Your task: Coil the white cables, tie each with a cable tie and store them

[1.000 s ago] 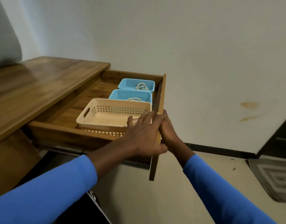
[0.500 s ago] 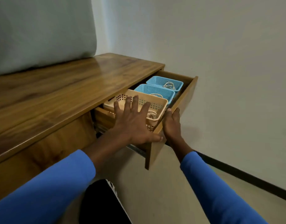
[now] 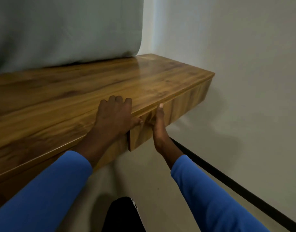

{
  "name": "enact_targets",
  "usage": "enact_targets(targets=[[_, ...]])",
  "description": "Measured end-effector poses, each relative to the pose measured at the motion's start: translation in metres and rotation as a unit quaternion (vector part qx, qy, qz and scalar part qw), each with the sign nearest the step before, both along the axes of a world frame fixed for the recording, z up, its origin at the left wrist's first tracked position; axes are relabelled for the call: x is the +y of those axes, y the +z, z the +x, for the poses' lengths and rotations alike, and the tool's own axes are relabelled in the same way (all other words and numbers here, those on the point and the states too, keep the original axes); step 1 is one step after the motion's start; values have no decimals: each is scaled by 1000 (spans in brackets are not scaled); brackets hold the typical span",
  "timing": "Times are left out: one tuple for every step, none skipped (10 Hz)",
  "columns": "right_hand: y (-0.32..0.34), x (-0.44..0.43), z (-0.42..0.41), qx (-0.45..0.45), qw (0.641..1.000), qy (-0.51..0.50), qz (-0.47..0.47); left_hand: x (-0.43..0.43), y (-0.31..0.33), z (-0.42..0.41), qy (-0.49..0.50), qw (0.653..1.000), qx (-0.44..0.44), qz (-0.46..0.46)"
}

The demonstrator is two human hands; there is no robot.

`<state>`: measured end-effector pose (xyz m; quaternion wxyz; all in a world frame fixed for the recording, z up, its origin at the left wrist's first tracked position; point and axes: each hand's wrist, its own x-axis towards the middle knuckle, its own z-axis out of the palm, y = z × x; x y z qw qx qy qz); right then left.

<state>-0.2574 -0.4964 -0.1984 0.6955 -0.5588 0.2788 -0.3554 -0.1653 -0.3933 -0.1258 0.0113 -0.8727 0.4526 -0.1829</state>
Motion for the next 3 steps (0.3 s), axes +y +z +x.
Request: enact_targets(targets=[[6, -3, 11, 9, 999, 48, 6, -5, 2, -1, -5, 1000, -16, -23], [7, -5, 12, 42, 998, 39, -24, -5, 5, 2, -13, 999, 33, -27], [27, 14, -1, 41, 990, -64, -115, 16, 9, 10, -61, 974, 201, -87]])
